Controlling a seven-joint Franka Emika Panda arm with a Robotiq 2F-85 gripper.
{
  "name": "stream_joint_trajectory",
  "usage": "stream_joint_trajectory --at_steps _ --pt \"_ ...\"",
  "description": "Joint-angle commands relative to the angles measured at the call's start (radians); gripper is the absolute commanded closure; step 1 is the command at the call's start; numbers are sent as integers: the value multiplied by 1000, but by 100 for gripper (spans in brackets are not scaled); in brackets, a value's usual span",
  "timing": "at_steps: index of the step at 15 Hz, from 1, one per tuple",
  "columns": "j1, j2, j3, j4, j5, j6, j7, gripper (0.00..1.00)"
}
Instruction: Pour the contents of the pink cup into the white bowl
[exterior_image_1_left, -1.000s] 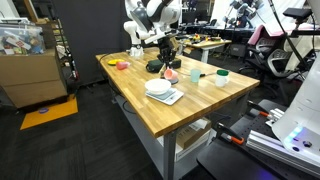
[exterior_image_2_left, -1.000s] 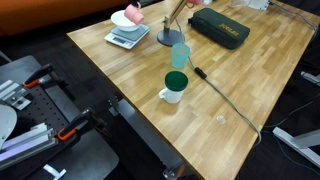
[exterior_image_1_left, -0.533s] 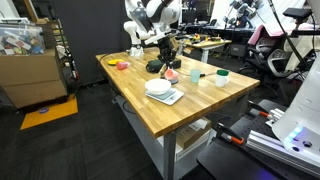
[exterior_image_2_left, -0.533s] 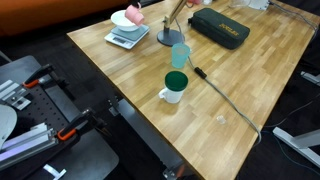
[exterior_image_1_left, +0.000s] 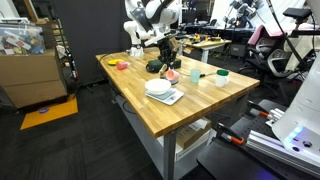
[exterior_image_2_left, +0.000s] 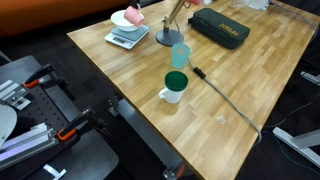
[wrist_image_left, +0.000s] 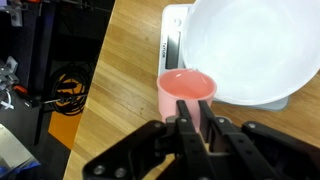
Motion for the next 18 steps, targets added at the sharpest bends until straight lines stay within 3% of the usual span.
stream_joint_trajectory --at_steps 1,5,10,18 --pt "-1 20 -2 48 7 -42 -6 96" --pt "-44 4 24 52 90 -30 -73 96" --pt "-98 20 62 67 297 8 -187 96" --pt "-226 -61 53 -150 658 101 -392 96"
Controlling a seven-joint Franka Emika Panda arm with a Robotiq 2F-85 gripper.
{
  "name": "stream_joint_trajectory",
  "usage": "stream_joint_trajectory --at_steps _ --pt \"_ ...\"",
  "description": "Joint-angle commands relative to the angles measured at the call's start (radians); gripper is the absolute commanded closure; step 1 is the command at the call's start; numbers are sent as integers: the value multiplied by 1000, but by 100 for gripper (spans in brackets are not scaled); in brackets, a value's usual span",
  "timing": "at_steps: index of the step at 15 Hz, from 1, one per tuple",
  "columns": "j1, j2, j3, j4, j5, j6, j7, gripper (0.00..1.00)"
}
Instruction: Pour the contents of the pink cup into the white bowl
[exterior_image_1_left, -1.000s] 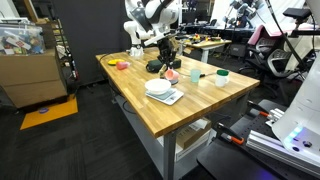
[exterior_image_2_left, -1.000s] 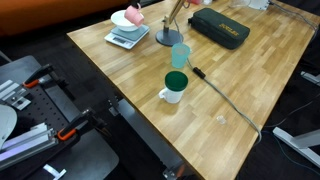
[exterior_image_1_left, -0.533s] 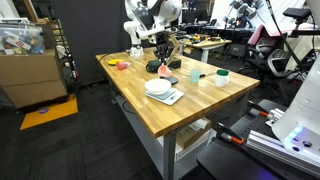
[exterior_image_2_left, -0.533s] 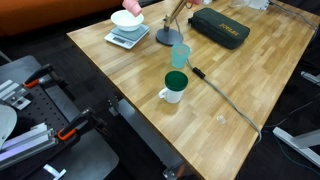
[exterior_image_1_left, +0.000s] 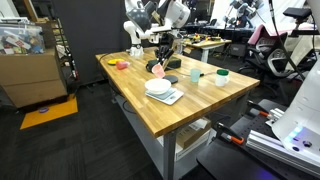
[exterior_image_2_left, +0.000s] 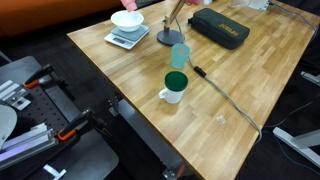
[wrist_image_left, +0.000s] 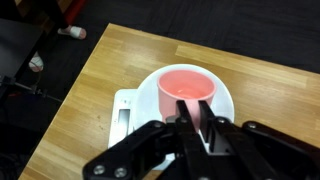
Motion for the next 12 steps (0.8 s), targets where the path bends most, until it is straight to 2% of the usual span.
stream_joint_trajectory --at_steps 1,5,12 --pt "-63 -76 4 -144 159 68 -113 96" --pt "-94 -138 -32 -262 306 86 -231 96" --pt "-92 -235 -100 -451 477 109 -394 96"
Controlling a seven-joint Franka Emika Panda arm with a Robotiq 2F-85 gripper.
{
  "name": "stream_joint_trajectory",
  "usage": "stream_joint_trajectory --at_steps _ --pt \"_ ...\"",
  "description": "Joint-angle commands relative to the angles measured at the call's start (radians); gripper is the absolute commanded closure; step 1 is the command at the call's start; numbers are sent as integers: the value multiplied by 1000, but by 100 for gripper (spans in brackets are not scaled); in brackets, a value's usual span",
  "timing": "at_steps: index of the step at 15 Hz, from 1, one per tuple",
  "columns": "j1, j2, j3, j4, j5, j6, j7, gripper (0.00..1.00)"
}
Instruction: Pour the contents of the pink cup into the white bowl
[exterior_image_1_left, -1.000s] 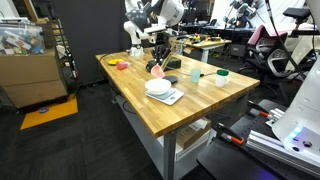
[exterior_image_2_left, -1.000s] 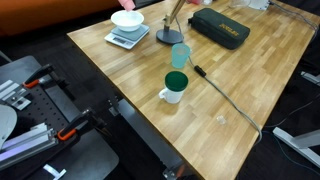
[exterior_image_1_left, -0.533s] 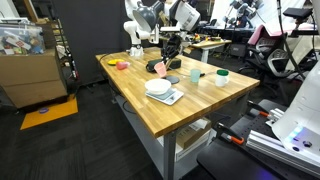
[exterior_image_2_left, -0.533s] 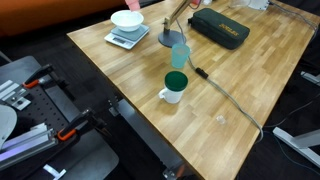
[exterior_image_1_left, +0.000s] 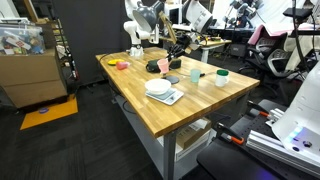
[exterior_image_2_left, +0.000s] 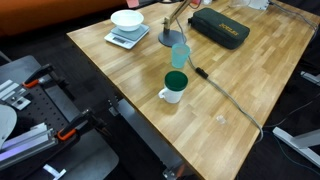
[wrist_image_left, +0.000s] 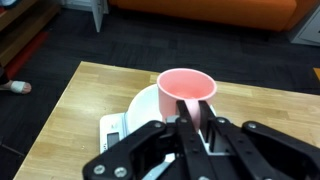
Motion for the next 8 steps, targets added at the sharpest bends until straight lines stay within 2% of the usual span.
stream_joint_trajectory --at_steps 1,5,8 --pt "5 -85 -31 -144 99 74 -104 96" --pt "-4 -160 -77 -332 226 184 -244 96" --pt "-24 -189 -104 -468 370 230 -368 96"
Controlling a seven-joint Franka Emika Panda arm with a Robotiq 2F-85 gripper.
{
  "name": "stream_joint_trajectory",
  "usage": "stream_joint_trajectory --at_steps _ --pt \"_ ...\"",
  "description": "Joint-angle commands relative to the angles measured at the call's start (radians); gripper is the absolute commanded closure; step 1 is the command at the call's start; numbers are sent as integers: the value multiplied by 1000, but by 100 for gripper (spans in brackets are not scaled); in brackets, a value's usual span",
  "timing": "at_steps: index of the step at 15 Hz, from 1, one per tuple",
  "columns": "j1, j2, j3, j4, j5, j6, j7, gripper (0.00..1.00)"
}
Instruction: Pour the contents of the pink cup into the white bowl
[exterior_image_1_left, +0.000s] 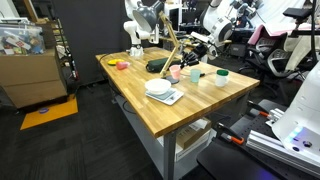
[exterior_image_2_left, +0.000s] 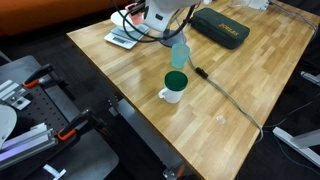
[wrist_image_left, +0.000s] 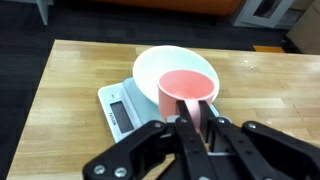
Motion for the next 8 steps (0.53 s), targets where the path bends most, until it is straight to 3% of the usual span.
stream_joint_trajectory --at_steps 1,8 --pt "-20 -64 -13 -156 176 62 -132 96" --pt "-45 -29 -56 -321 474 57 -329 96"
